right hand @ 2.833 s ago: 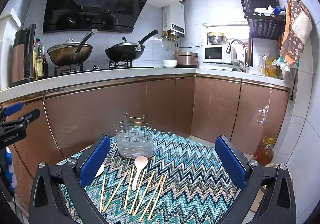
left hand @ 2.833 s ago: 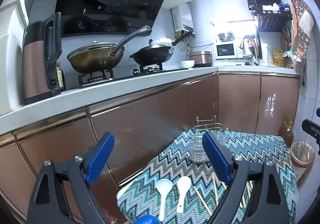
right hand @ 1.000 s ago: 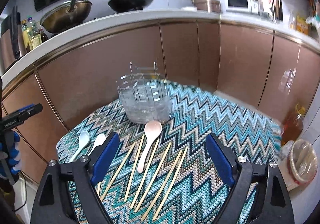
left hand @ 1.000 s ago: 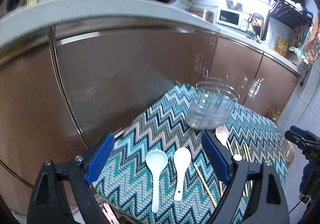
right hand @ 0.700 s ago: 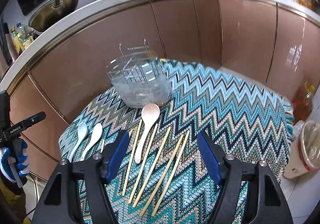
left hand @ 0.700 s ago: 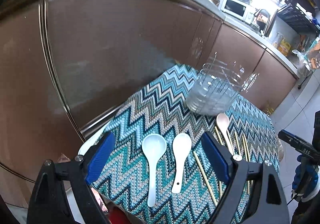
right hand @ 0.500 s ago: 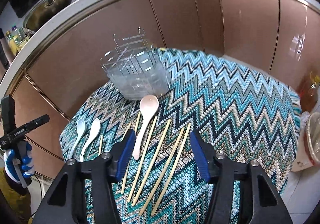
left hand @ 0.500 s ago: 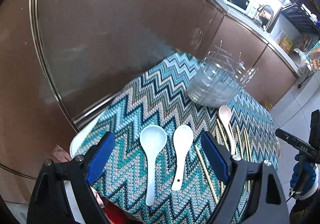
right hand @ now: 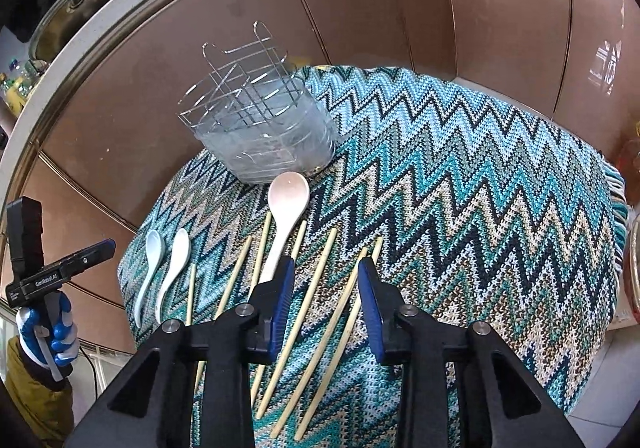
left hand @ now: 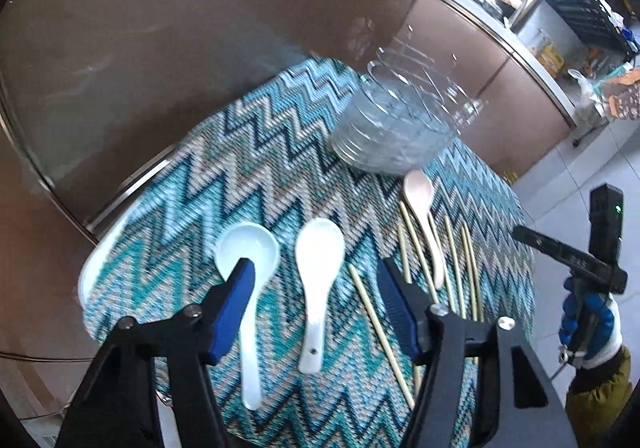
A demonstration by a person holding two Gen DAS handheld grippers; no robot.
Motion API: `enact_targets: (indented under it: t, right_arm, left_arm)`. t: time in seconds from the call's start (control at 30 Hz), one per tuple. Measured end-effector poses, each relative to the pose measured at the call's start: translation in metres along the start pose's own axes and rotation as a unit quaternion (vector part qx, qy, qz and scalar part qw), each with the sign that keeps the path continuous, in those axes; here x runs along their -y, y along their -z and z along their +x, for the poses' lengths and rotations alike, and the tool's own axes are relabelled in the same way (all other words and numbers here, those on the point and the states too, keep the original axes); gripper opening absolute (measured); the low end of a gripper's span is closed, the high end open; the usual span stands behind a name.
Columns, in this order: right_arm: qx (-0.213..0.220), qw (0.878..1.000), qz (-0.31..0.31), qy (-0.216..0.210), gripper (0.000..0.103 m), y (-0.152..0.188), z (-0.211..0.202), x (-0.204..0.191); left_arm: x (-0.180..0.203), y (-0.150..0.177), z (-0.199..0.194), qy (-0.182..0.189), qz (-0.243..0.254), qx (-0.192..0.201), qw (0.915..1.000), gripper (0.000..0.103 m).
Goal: Organize utensils
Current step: 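Lower the left tool over one chopstick while the right tool lowers over another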
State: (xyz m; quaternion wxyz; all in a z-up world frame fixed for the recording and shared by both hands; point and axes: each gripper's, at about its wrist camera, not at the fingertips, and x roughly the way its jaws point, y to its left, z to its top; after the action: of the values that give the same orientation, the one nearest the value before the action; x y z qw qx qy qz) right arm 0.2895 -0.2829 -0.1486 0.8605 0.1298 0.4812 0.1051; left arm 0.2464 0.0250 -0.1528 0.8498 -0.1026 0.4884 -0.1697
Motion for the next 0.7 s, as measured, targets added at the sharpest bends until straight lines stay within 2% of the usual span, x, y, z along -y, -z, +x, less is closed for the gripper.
enact_targets:
  t: [0.13,0.3,0.5,0.7]
  right_arm:
    - [-0.011,1.000,-0.005,0.006,0.032,0.000,0.009,0.006]
    - [-0.023,1.000,-0.002,0.002,0.032,0.003,0.020,0.012]
    - [-0.032,0.999,0.002,-0.004,0.032,0.005,0.026,0.018]
    - [-0.034,0.999,0.000,-0.008,0.032,0.006,0.024,0.020]
  left_arm:
    - [0.008,0.004,0.008,0.027,0.002,-0.031,0.9992,0.052]
    - [0.017,0.008,0.020,0.041,0.005,-0.064,0.9971,0.052]
    - [0.025,0.010,0.033,0.034,0.008,-0.087,0.9955,0.051]
    - [0.028,0.014,0.047,0.025,-0.003,-0.114,0.9931,0.046]
